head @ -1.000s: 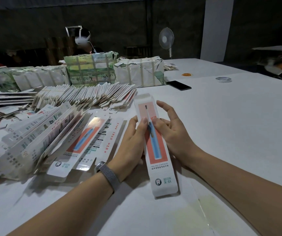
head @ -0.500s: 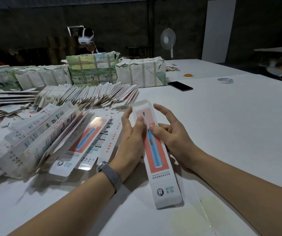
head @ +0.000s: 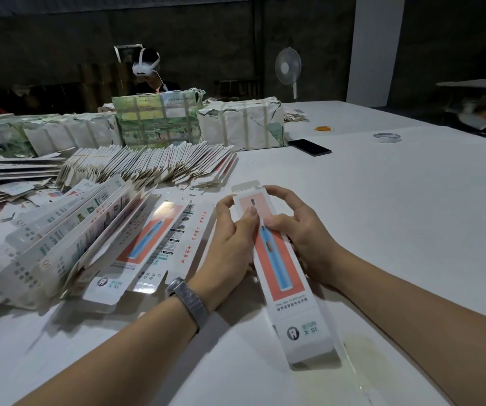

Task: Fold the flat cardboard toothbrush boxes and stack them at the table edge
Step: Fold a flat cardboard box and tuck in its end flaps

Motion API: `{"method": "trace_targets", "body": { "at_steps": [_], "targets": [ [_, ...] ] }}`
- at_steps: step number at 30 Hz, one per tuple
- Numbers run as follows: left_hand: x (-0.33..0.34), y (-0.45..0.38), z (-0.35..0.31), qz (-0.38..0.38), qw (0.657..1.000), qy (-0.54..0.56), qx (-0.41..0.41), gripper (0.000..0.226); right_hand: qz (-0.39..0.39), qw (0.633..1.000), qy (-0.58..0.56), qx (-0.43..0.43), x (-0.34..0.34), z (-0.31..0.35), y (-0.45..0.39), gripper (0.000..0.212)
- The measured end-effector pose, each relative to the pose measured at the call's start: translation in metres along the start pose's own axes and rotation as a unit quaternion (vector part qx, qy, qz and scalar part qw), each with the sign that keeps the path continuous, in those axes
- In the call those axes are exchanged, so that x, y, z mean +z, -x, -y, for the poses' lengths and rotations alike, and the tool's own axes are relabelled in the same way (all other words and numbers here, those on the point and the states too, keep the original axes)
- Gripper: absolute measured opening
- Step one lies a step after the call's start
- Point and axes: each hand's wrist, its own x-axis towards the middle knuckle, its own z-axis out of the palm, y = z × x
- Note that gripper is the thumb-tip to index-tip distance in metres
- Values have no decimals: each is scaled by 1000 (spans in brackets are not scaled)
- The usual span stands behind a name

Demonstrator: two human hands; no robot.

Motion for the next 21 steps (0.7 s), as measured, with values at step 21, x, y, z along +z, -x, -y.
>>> {"method": "trace_targets", "body": {
  "at_steps": [21],
  "targets": [
    [-2, -2, 4, 56, 997, -28, -53, 23, -129, 991, -34, -15, -4, -3, -4, 12]
  ]
}}
